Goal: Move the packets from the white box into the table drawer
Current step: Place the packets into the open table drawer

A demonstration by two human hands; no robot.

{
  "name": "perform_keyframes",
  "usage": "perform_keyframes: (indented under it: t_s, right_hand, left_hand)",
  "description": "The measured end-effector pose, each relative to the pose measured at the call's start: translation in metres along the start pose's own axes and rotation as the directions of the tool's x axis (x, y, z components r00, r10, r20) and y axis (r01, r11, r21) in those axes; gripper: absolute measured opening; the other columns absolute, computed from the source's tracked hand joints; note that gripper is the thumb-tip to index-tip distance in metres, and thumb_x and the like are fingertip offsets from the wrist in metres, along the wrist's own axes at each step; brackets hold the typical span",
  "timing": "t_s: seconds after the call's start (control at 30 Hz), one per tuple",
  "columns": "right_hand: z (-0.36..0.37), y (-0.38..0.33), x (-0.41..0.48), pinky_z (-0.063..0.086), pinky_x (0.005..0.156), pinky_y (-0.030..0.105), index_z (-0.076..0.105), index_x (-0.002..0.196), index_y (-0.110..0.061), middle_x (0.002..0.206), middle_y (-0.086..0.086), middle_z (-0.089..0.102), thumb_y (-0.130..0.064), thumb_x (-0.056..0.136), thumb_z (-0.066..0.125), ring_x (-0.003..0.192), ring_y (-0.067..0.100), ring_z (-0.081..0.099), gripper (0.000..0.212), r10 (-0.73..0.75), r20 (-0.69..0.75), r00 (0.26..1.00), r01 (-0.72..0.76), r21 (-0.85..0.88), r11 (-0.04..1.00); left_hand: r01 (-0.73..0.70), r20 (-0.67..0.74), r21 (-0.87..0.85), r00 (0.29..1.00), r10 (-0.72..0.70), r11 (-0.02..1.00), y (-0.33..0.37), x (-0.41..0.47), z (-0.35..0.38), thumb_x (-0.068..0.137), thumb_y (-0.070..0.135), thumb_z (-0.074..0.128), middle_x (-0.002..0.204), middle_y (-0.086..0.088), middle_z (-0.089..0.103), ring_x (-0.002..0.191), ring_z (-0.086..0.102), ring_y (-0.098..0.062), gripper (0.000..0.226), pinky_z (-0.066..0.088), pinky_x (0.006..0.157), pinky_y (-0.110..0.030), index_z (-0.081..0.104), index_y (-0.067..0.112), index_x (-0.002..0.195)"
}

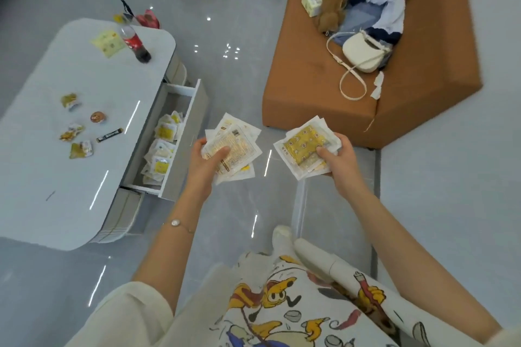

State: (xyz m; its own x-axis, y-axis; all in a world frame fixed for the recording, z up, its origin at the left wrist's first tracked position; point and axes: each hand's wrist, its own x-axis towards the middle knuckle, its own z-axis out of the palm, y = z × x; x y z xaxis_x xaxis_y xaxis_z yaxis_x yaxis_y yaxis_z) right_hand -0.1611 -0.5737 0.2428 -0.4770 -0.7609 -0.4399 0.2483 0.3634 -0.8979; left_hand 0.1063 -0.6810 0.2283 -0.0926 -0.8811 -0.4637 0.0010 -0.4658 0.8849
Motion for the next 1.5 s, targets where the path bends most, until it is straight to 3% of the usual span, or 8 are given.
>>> perform_keyframes:
  t_s: [0.23,0.47,0.73,0.9,1.0,1.17,1.3,1.5]
  right_hand:
    - [0.064,-0.038,0.090,0.058,0.075,0.039,0.053,0.112,-0.027,0.112,0.003,0.064,-0.005,0.089,0.060,0.099,0.021,0.066,0.033,-0.012,0.211,0.977,0.023,-0.049,0.999]
    - [0.164,-0.045,0.190,0.056,0.066,0.032,0.054,0.111,-0.035,0.107,-0.005,0.068,-0.011,0.086,0.065,0.099,0.021,0.068,0.036,0.073,0.340,0.937,-0.015,-0.170,0.985]
    - [0.295,-0.074,0.298,0.056,0.074,0.041,0.057,0.107,-0.031,0.106,0.000,0.068,-0.021,0.070,0.069,0.098,0.022,0.067,0.040,0.204,0.388,0.899,-0.131,-0.207,0.970]
    - [0.364,-0.065,0.362,0.055,0.082,0.044,0.055,0.111,-0.028,0.104,-0.001,0.067,-0.012,0.085,0.064,0.099,0.025,0.066,0.031,0.278,0.411,0.868,-0.127,-0.358,0.925]
    - [0.409,-0.032,0.411,0.054,0.084,0.043,0.054,0.110,-0.027,0.103,-0.001,0.066,-0.009,0.087,0.062,0.099,0.024,0.065,0.031,0.305,0.392,0.868,-0.100,-0.463,0.881]
    - [0.491,0.091,0.515,0.052,0.091,0.045,0.052,0.104,-0.025,0.106,0.005,0.063,-0.006,0.088,0.061,0.100,0.023,0.063,0.027,0.371,0.397,0.839,-0.046,-0.629,0.776]
    - [0.557,0.195,0.612,0.053,0.076,0.022,0.053,0.115,-0.022,0.106,-0.003,0.065,-0.001,0.086,0.060,0.095,0.010,0.065,0.036,0.372,0.421,0.827,-0.002,-0.659,0.752]
    - [0.636,0.301,0.708,0.050,0.096,0.040,0.047,0.131,-0.013,0.122,0.006,0.060,-0.004,0.087,0.061,0.110,0.023,0.060,0.047,0.459,0.466,0.757,0.150,-0.807,0.572]
  left_hand:
    - [0.002,-0.276,-0.142,0.960,-0.041,0.990,0.013,0.028,-0.050,0.083,0.015,0.075,0.120,-0.007,0.064,0.101,0.067,-0.023,0.052,0.057,0.082,-0.044,0.047,0.019,0.127]
    - [0.001,-0.454,-0.308,0.878,-0.148,0.951,0.003,0.092,-0.110,0.086,0.014,0.071,0.117,-0.007,0.064,0.099,0.068,-0.022,0.037,0.058,0.070,-0.035,0.049,0.023,0.115]
    - [0.007,-0.487,-0.485,0.828,-0.277,0.875,0.025,0.202,-0.153,0.089,0.011,0.067,0.126,-0.010,0.062,0.108,0.064,-0.027,0.049,0.054,0.088,-0.046,0.045,0.012,0.132]
    - [0.065,-0.518,-0.551,0.755,-0.402,0.832,0.020,0.256,-0.178,0.088,0.010,0.067,0.123,-0.010,0.063,0.108,0.064,-0.029,0.045,0.055,0.087,-0.048,0.046,0.009,0.128]
    - [0.082,-0.549,-0.586,0.691,-0.470,0.806,-0.006,0.297,-0.191,0.087,0.014,0.070,0.110,-0.004,0.067,0.101,0.068,-0.026,0.037,0.059,0.069,-0.035,0.050,0.015,0.118]
    - [0.156,-0.552,-0.636,0.592,-0.587,0.755,-0.110,0.401,-0.207,0.085,0.019,0.072,0.112,-0.005,0.065,0.094,0.070,-0.021,0.037,0.058,0.067,-0.031,0.050,0.025,0.114]
    - [0.204,-0.546,-0.622,0.579,-0.606,0.756,-0.205,0.500,-0.215,0.082,0.026,0.075,0.123,-0.007,0.061,0.101,0.067,-0.024,0.059,0.058,0.084,-0.042,0.042,0.025,0.131]
    - [0.296,-0.647,-0.471,0.524,-0.553,0.831,-0.283,0.604,-0.227,0.081,0.034,0.074,0.135,-0.007,0.050,0.118,0.055,-0.026,0.067,0.051,0.095,-0.043,0.039,0.021,0.136]
